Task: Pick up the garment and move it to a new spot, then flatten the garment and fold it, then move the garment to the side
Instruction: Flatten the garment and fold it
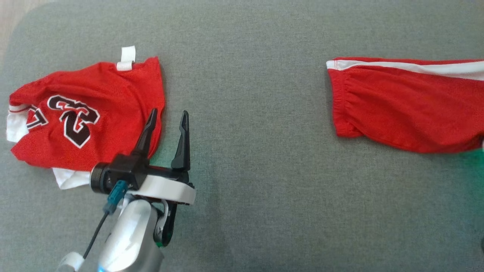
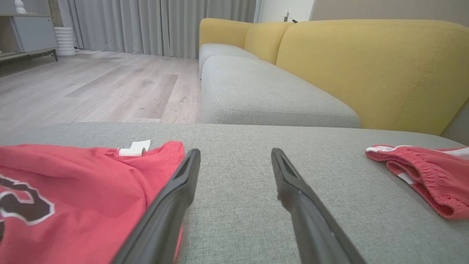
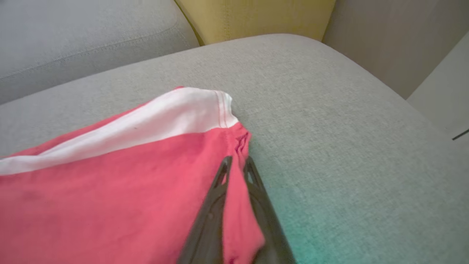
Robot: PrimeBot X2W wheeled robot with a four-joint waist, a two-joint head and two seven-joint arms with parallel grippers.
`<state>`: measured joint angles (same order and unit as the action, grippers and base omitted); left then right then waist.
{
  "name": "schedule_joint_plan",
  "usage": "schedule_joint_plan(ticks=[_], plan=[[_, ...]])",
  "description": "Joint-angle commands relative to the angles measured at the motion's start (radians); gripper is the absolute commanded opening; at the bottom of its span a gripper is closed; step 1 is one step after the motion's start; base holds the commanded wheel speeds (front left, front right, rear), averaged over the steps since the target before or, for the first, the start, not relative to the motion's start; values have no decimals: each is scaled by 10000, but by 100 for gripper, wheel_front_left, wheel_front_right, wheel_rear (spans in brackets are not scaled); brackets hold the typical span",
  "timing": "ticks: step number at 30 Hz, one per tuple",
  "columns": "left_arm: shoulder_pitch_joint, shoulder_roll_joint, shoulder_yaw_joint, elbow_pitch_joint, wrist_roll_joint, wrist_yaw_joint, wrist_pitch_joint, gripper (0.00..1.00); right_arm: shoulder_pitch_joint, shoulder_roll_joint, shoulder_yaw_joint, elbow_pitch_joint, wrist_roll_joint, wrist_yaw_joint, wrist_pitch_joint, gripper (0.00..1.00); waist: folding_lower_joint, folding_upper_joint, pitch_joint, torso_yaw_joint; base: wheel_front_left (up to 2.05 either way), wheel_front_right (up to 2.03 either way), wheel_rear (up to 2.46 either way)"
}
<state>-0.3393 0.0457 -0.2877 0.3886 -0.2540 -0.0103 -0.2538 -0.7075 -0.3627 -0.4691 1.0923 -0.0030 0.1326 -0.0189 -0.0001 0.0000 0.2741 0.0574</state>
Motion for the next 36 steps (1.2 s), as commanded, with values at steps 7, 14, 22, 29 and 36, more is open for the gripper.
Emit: schedule_joint_plan(ticks=[7, 14, 22, 29, 36], plan=[[177, 54, 494, -106, 93, -16, -80, 100, -452, 766, 567, -707, 350, -19, -437, 0, 1, 0, -570, -11, 0, 0, 0], [418, 51, 502, -33, 76, -3, -80, 100, -478, 1633, 1950, -1577, 1447, -19, -515, 0, 1, 0, -1167, 81, 0, 0, 0], [746, 49, 525, -16, 5, 25, -80, 100, 212, 2371, 3752, -2765, 2437, -19, -497, 0, 1, 0, -1619, 406, 0, 0, 0], [917, 48, 508, 28, -2, 25, -80, 100, 855, 2863, 5112, -3278, 3206, -19, -621, 0, 1, 0, -1773, 625, 0, 0, 0], [936, 48, 472, 42, 6, 32, -80, 100, 1042, 3022, 6336, -3160, 3736, -19, -884, 0, 1, 0, -1762, 723, 0, 0, 0]])
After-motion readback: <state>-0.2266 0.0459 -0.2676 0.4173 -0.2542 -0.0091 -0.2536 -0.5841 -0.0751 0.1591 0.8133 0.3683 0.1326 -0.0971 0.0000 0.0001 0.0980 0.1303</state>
